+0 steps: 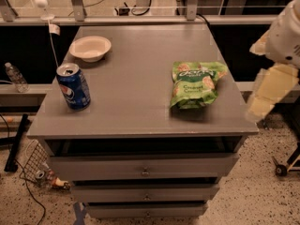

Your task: Move green rice chip bag near pepsi can

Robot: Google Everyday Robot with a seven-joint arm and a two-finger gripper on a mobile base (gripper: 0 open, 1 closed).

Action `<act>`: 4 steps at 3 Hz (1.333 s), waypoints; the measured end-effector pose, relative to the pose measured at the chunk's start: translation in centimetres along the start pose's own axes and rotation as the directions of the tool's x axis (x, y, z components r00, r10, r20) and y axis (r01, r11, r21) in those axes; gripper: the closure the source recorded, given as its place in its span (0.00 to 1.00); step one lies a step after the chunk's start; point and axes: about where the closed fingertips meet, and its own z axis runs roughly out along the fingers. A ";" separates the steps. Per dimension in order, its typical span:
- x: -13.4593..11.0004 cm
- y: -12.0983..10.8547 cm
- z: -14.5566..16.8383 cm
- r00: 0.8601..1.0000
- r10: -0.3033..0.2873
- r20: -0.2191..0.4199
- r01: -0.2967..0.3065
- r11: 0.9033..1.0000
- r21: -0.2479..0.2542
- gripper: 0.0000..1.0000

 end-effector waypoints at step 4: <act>-7.9 -6.5 10.0 0.896 0.429 -0.114 -0.436 0.899 -0.048 0.00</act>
Offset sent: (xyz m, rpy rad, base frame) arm 0.1054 0.0731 -0.0572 0.1243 0.1711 -0.3511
